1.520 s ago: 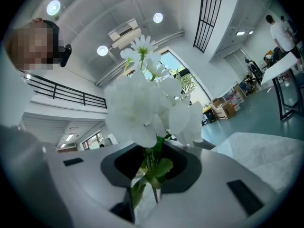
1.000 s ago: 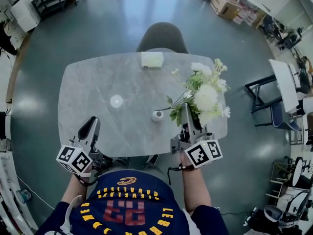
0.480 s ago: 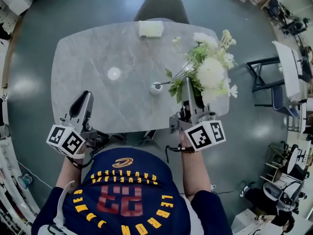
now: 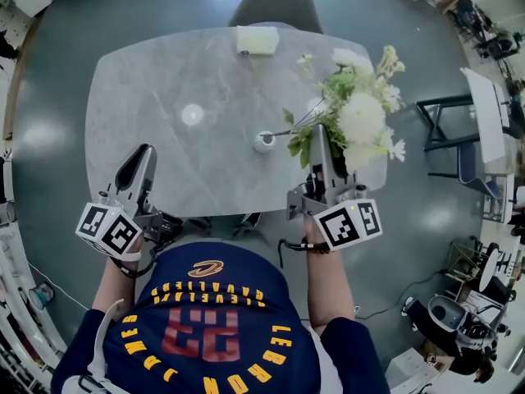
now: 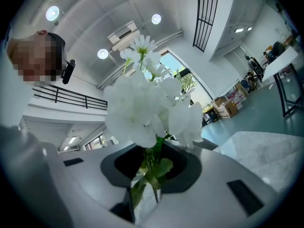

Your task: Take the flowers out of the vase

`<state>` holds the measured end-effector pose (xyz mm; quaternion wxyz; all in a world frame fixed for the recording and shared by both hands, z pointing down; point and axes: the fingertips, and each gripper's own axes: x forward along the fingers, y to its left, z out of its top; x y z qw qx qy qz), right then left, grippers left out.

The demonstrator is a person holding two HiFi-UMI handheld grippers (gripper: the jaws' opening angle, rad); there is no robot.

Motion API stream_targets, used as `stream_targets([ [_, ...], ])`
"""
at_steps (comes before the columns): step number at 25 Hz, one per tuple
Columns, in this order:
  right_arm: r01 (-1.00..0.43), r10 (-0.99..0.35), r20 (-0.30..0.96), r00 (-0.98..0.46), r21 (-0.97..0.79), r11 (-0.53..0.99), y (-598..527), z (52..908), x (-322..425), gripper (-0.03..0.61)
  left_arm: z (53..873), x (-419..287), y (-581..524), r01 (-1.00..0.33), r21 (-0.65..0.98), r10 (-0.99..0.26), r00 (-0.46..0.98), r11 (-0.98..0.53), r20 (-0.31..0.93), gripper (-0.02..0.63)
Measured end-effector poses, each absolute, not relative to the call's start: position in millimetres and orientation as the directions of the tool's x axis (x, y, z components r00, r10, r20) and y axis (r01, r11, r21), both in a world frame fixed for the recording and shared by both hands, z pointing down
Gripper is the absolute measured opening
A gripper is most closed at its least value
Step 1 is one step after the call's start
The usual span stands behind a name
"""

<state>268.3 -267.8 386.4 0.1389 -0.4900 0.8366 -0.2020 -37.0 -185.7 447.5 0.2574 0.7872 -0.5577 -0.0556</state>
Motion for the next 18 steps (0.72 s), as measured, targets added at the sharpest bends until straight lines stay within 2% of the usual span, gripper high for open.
stream_targets([
  [18, -0.778, -0.882, -0.017, -0.472, -0.463, 0.425, -268.5, 390.0, 272.7, 0.100, 445.1, -32.3, -185.7, -0.849, 0.467, -0.905, 0.375, -0.248, 0.202, 0.049],
])
